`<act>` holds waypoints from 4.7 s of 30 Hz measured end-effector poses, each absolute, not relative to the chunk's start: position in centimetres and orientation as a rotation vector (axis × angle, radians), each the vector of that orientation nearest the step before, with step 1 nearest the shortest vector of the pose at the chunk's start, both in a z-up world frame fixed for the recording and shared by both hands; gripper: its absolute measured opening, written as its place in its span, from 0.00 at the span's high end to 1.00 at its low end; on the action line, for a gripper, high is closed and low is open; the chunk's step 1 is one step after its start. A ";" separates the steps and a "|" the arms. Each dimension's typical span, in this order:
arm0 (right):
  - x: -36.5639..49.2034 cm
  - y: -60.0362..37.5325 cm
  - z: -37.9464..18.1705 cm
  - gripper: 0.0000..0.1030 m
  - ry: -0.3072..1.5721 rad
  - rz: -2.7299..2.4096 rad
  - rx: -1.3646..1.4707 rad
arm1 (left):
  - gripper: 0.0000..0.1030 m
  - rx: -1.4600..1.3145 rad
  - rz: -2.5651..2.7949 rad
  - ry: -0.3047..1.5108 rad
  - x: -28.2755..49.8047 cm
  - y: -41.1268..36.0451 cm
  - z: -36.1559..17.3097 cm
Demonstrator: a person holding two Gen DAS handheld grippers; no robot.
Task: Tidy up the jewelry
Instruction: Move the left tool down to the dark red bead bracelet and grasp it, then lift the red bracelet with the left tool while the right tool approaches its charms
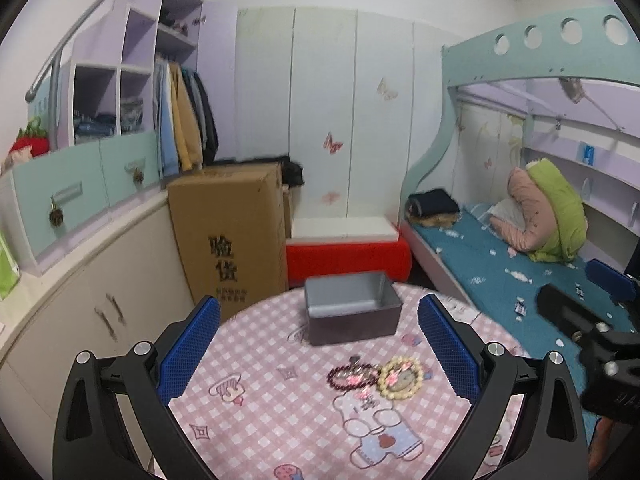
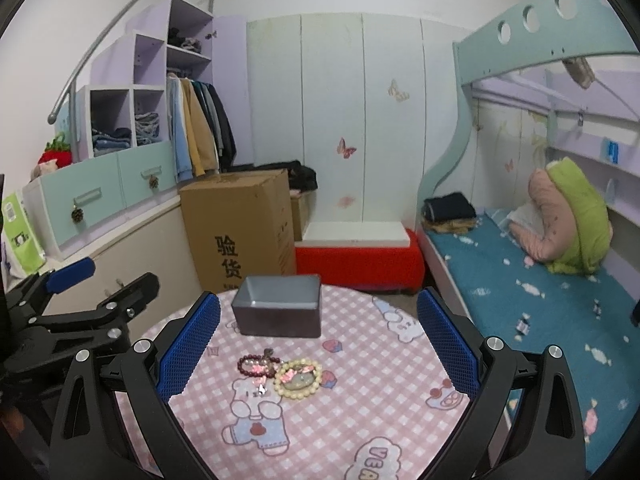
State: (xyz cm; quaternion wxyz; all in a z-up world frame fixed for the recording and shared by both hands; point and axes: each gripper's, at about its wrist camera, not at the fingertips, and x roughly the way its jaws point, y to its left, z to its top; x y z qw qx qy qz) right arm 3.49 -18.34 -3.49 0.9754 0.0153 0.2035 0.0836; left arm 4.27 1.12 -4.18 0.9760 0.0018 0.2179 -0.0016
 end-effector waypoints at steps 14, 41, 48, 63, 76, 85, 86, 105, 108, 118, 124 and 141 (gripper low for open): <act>10.3 -19.8 -12.8 0.07 0.691 0.118 0.068 | 0.07 -0.118 0.021 0.881 12.6 5.5 -15.0; 14.8 -20.6 -20.1 0.07 0.884 0.137 0.091 | 0.06 -0.025 0.066 1.027 18.7 5.4 -22.3; 14.9 -19.9 -20.3 0.07 0.887 0.153 0.086 | 0.20 -0.037 0.074 1.033 17.0 7.3 -22.1; 14.3 -18.9 -19.9 0.07 0.883 0.163 0.075 | 0.94 0.035 -0.074 0.948 16.6 4.7 -21.3; 13.3 -19.0 -19.5 0.07 0.875 0.171 0.085 | 0.94 -0.104 -0.307 0.789 14.0 4.2 -14.9; 12.9 -19.3 -19.2 0.07 0.876 0.172 0.091 | 0.94 -0.212 -0.481 0.721 12.0 3.7 -11.3; 12.9 -19.4 -19.2 0.07 0.873 0.172 0.092 | 0.94 -0.222 -0.490 0.718 11.9 3.8 -11.1; 12.4 -16.1 -19.2 0.07 0.879 0.314 0.048 | 0.94 -0.182 -0.294 0.870 12.2 6.9 -16.2; 12.7 -13.7 -19.2 0.07 0.860 0.393 0.004 | 0.94 -0.204 -0.264 0.888 11.9 8.2 -17.3; 13.9 -6.8 -20.2 0.39 0.876 0.566 -0.130 | 0.94 -0.249 -0.185 0.918 9.7 12.9 -19.5; 14.2 -3.7 -20.9 0.47 0.909 0.626 -0.176 | 0.94 -0.275 -0.148 0.922 8.9 15.4 -20.0; 13.6 0.7 -22.1 0.77 0.946 0.742 -0.215 | 0.94 -0.303 -0.180 0.913 8.4 16.8 -20.3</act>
